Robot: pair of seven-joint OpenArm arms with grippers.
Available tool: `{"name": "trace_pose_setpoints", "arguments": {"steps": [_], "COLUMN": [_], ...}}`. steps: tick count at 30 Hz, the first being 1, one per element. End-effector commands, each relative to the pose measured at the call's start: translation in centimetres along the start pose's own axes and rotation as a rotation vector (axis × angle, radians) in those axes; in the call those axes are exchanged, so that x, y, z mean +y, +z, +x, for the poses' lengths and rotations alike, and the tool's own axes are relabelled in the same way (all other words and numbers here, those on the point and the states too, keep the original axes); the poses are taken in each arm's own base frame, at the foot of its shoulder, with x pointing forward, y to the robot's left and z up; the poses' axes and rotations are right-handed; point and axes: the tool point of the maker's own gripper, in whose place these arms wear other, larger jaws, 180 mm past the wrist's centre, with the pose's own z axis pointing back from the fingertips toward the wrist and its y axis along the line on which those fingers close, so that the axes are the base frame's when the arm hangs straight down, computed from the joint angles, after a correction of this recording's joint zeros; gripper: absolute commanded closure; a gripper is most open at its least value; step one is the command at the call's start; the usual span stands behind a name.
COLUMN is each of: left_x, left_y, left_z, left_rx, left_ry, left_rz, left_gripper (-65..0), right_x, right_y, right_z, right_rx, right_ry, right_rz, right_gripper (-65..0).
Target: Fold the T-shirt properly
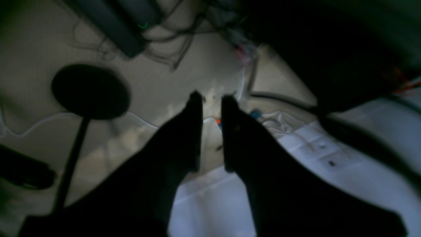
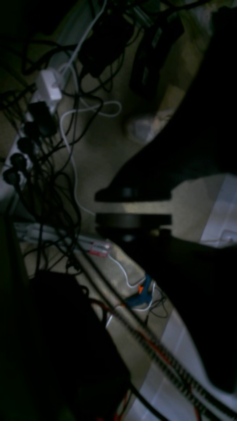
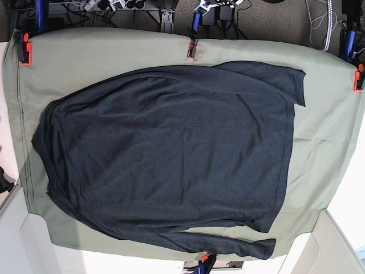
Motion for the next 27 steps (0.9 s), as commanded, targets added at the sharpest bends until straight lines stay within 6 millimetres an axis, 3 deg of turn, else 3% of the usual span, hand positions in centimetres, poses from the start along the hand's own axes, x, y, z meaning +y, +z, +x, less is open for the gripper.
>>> {"name": "trace_pose_setpoints", "arguments": {"steps": [1, 8, 16, 27], "left_x": [-0.2, 0.0, 0.0, -0.3], "left_y": [0.0, 0.2, 0.2, 0.2], "left_z": [0.3, 0.8, 1.1, -0.6], "left_rx": [-0.001, 0.012, 0.001, 0.027], "left_ry": [-0.007, -0.032, -0.041, -0.096], "left_rz": [-0.004, 0.004, 0.006, 0.016], "left_gripper": [-13.9, -13.9, -13.9, -13.9], "right_x": [0.0, 1.0, 1.3, 1.7], "right_y": [0.1, 0.2, 0.2, 0.8], "right_z": [0.4, 1.6, 1.4, 0.2], "right_rx": [-0.015, -0.045, -0.042, -0.059], "right_ry": [0.0, 0.013, 0.014, 0.028], "right_rz": [0.005, 0.064, 0.079, 0.079], "right_gripper": [-7.1, -7.1, -7.1, -7.1]}}
